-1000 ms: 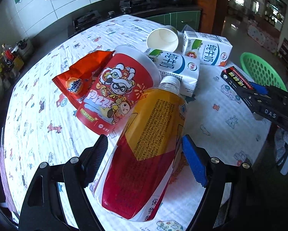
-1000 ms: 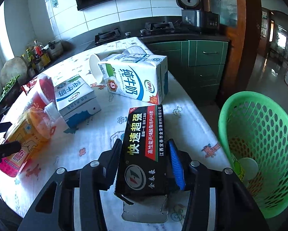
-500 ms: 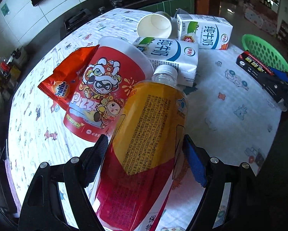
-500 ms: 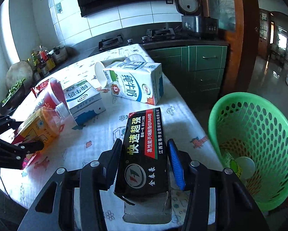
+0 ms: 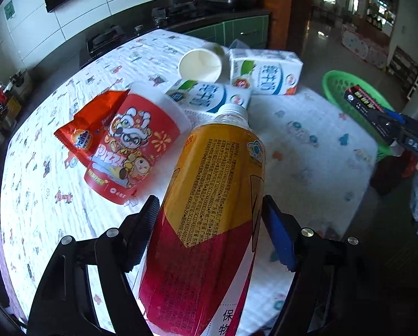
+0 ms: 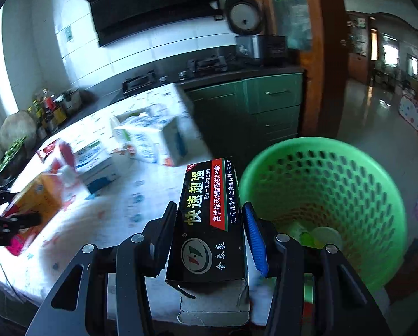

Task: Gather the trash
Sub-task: 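Grasp the black box with the right tool and carry it over the basket, then release the black box into the basket while left tool carries the juice bottle there, then open the left tool to drop the juice bottle into the green basket, then grasp the red Pizza cup with the left tool while right tool grasps a milk carton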

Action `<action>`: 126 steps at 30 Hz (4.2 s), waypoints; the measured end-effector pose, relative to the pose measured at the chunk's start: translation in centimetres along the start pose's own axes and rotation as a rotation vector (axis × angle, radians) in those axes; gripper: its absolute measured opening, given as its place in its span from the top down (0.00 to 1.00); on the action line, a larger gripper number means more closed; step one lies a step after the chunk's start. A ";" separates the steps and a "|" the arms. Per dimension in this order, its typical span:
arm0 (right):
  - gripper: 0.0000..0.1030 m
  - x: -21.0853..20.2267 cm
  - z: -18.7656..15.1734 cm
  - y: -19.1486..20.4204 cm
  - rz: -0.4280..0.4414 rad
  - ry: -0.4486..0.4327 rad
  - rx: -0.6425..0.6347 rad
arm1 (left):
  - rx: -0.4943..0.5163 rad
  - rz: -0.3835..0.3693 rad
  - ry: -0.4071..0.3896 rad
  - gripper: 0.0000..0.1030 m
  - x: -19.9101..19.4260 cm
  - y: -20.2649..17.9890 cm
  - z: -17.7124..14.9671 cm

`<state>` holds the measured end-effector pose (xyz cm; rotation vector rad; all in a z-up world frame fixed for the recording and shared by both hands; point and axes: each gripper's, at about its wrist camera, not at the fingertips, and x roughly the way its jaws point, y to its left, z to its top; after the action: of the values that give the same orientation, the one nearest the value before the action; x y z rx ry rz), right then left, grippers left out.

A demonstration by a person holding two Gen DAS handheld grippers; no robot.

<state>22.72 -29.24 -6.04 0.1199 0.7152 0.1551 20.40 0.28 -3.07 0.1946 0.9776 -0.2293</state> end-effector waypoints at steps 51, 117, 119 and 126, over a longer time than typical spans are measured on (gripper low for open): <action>0.45 -3.3 -4.9 -17.4 -0.188 -0.037 0.214 | 0.184 -0.340 0.056 0.29 10.9 -29.2 15.2; 0.40 -0.3 0.7 7.5 0.128 0.013 -0.145 | -0.275 0.038 -0.066 0.26 1.6 9.8 1.3; 0.40 -0.1 0.8 8.4 0.134 0.015 -0.162 | -0.242 0.026 -0.064 0.25 2.0 9.8 1.5; 0.39 1.4 1.5 9.9 0.146 0.032 -0.189 | -0.155 0.014 -0.047 0.19 3.6 9.5 2.8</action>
<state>23.72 -19.34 -4.21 -0.0116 0.7198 0.3633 27.19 8.26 -3.95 0.0543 0.9423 -0.1441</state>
